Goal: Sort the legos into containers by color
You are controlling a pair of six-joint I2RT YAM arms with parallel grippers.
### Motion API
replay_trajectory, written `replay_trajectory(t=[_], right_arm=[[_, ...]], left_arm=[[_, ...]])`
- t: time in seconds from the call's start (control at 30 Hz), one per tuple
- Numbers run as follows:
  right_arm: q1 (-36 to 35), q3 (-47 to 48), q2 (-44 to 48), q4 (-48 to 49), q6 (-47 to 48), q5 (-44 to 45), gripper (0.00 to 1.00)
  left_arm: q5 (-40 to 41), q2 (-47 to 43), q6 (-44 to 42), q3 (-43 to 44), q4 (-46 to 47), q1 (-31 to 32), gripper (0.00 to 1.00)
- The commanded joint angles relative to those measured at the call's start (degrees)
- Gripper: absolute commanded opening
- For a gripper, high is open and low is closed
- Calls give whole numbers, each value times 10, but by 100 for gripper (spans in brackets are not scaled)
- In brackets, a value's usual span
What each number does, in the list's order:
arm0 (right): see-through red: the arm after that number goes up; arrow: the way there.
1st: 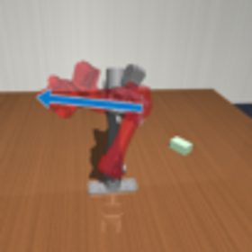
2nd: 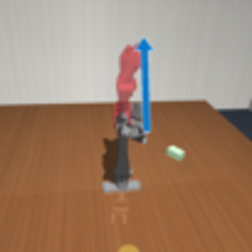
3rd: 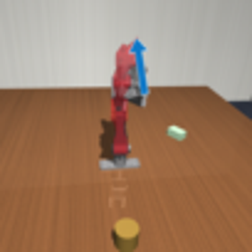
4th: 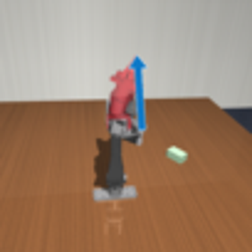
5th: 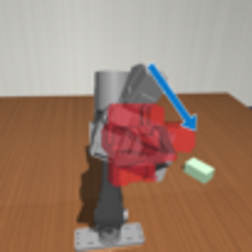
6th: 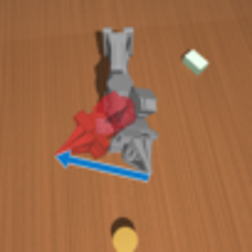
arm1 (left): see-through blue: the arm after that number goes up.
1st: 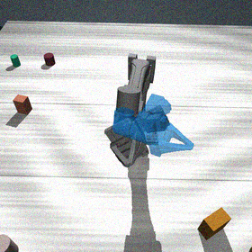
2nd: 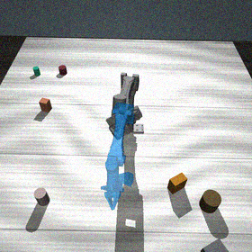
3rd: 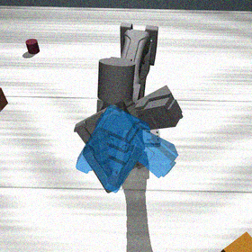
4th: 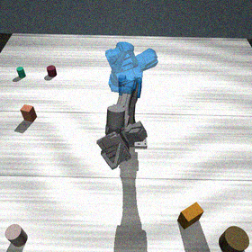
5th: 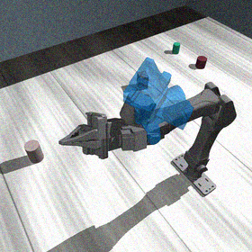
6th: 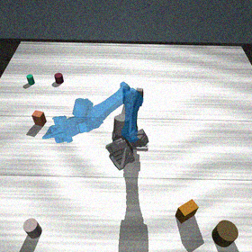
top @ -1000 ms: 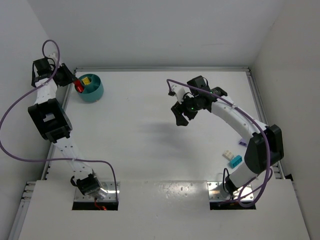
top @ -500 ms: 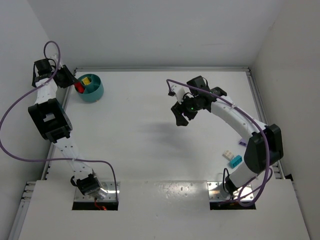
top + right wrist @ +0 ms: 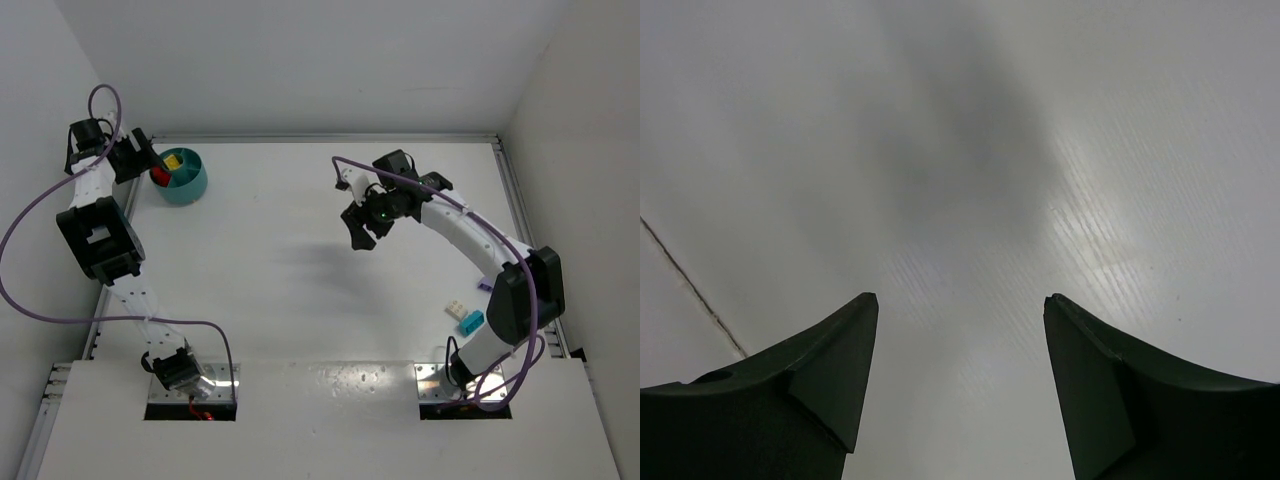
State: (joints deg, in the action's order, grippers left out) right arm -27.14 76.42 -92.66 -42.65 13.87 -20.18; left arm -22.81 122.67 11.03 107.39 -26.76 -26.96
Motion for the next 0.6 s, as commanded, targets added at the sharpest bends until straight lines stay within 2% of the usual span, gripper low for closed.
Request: replay_trajectory(t=[0.0,0.17,0.23,0.3,0.33,0.43,0.57], right_arm=[[2,20,13,3,-3,-2,68],[16,-12,44,3,-9,55,64],[39,-31,65,-4,4,81,62],[61,-87,90,-19,29,106,60],[70,-101,98,-28,29,112,60],[111,-167,129,-49,56,145,60],[173,-243,205,-69,93,189,60]], left_arm=[[-24,-37,15,4,28,3,86],[-58,-79,27,59,39,3,86],[-64,-103,6,64,39,9,88],[-64,-148,-36,64,16,21,100],[-64,-166,-55,59,7,26,100],[-64,-249,-121,-8,-17,52,100],[-64,-359,-152,-168,-34,92,100]])
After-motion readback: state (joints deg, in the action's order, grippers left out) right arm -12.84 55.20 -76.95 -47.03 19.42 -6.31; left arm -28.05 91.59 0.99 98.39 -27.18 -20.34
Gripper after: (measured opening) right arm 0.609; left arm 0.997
